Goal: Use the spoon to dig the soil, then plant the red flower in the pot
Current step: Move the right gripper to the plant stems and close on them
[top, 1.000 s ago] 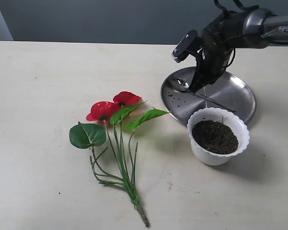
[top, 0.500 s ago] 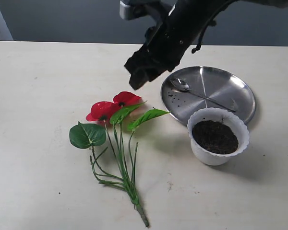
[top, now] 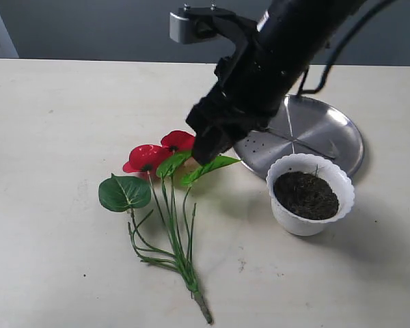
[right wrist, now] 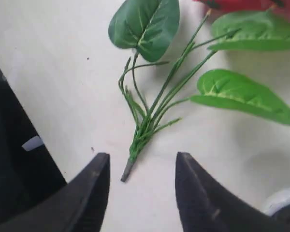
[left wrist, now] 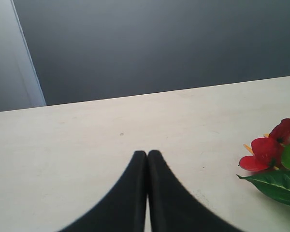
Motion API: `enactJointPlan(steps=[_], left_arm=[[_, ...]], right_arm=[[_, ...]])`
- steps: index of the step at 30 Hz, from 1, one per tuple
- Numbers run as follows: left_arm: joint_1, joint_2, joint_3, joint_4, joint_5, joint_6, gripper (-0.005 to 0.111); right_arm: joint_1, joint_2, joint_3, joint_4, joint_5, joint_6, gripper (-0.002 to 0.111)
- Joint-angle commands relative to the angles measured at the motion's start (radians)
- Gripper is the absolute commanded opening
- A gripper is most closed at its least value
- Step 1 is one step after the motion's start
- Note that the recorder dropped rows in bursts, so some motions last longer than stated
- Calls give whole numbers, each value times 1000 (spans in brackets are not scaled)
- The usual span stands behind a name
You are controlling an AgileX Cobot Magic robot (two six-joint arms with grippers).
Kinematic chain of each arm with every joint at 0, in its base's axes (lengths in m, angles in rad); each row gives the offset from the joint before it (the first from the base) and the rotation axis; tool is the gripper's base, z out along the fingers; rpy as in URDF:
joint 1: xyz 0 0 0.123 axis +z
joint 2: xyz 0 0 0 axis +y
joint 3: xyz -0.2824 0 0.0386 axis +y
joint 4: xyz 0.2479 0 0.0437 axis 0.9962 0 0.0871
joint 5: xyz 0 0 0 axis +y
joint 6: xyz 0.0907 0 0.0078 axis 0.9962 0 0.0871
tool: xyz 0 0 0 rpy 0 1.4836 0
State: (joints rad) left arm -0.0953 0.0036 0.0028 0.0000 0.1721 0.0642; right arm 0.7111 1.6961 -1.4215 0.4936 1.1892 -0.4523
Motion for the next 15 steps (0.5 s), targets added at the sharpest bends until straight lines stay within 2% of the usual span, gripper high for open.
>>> enactJointPlan(steps=[1,5,8,12,15], left_arm=[[-7,-4,-3,0,-9,0,0],[-7,-4,-3,0,-9,0,0],[-7,-4,-3,0,-9,0,0],[-7,-4,-3,0,-9,0,0],[-7,-4,-3,0,-9,0,0]], right_arm=[[0,-75,231,44,-147,-7,50],[5,-71,424,167,-374,-23,54],[38,-56,505,239,-526,-83,54],[108,-22,533,275,-682,-188,55],[144,13,533,275,-786,-190,64]])
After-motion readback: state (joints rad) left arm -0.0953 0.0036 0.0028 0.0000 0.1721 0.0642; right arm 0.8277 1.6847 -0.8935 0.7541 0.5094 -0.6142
